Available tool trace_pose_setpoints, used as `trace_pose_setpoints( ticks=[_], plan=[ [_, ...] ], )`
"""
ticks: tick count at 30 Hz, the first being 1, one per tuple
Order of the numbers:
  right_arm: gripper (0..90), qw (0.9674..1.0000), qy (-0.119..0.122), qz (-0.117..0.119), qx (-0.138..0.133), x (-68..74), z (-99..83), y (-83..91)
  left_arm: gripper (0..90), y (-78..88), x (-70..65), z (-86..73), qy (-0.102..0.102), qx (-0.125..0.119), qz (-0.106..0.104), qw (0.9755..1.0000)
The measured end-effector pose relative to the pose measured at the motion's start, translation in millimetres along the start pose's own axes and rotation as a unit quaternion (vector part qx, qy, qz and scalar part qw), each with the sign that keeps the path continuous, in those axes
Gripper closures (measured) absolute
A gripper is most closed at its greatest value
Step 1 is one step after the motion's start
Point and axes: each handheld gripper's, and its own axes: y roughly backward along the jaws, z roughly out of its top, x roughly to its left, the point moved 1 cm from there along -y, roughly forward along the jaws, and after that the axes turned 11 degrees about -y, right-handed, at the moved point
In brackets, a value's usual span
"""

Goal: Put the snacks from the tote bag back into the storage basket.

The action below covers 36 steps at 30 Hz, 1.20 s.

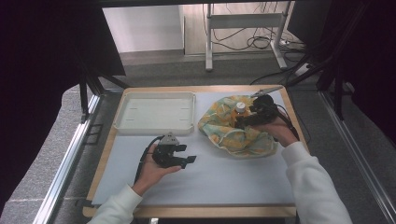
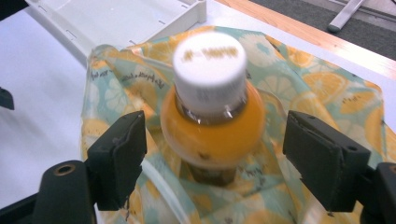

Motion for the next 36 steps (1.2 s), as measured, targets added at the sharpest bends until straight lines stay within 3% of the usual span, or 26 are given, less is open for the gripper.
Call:
trace_pose_setpoints(
  ticks=[9,13,14,26,36],
  plan=[
    [19.1,0.9991,0.005,-0.019,0.037,8.7,7.7,-27.9,35.9,2.4,0.4,0.0,0.002,-0.005,-0.002,1.0],
    [24.6,0.9977,0.013,-0.036,0.056,8.8,6.0,-35.8,35.8,3.3,1.1,-0.3,0.006,-0.008,-0.002,0.9999],
    [29.2,0.9975,0.016,-0.042,0.055,8.4,6.0,-35.7,35.9,3.4,1.6,-0.3,0.005,-0.008,-0.002,1.0],
    [30.4,0.9972,0.027,-0.041,0.056,7.8,8.8,-32.7,35.9,4.3,2.7,-0.7,0.01,-0.01,-0.002,0.9999],
    [30.5,0.9987,0.037,-0.029,0.02,20.0,28.0,-3.0,35.9,3.8,2.6,-1.4,0.013,-0.008,-0.001,0.9999]
  ],
)
